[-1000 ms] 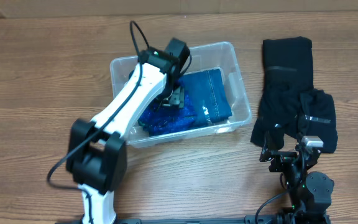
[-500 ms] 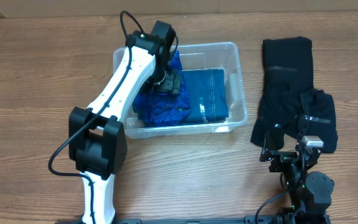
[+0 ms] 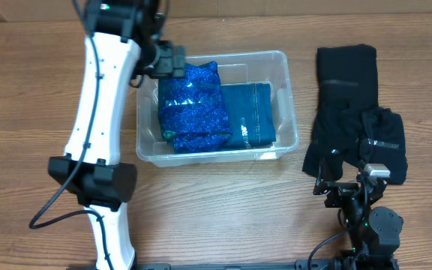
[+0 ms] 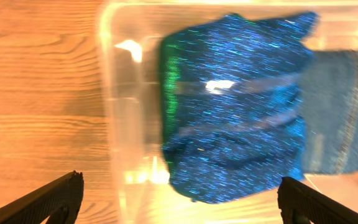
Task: Pack container
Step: 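Withdraw the left gripper from the bin to the left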
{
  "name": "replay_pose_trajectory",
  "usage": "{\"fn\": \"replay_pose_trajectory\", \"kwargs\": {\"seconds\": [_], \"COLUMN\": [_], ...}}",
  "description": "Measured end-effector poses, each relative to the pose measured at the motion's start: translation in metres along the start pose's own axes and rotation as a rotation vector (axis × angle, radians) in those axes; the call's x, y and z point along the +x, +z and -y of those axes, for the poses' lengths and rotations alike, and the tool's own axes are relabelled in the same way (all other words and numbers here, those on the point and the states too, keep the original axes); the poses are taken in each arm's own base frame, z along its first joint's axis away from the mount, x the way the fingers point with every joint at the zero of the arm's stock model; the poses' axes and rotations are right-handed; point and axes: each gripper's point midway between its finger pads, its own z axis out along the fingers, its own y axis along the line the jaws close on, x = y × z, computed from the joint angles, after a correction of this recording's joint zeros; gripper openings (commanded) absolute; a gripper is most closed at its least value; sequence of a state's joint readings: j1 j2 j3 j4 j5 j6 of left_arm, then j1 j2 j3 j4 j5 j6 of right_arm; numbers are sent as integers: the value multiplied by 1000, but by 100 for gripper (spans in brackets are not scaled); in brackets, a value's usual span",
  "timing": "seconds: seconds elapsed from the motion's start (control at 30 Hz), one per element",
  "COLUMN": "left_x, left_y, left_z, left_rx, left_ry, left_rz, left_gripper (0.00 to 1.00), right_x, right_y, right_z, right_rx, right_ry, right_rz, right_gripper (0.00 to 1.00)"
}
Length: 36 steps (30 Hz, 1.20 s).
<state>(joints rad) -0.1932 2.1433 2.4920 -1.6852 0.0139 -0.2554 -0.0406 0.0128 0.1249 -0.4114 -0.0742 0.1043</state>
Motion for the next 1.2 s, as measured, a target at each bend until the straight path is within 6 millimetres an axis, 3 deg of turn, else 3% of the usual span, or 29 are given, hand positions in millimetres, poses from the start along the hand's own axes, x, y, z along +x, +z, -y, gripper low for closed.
{"fn": "replay_pose_trajectory", "kwargs": {"seconds": [0.13,0.2,0.37,0.53,0.77,0.93,1.0,1.2], "left_x": [4,15,48,66,91,107,106,83], "left_y": [17,34,65,92,146,169,172,184], "left_z": [-46,-80,-144,-182,-188,-184,-181,-142], "left_rx": [-48,-85,-135,-143,-141,-125,-119,-88], "left_ry": [-98,-171,-319,-416,-432,-433,-426,-323], "left_rz": [-66,-144,-294,-347,-389,-414,-408,-332], "left_gripper": [100,100,99,98,97,96,96,97], "right_x": [0,0,0,0,0,0,0,0], "right_y": [0,0,0,0,0,0,0,0], "right_z": [0,0,0,0,0,0,0,0], "right_rx": [0,0,0,0,0,0,0,0], "right_ry": [0,0,0,0,0,0,0,0], "right_rz": [0,0,0,0,0,0,0,0], "right_gripper": [100,100,100,100,100,100,100,100]}}
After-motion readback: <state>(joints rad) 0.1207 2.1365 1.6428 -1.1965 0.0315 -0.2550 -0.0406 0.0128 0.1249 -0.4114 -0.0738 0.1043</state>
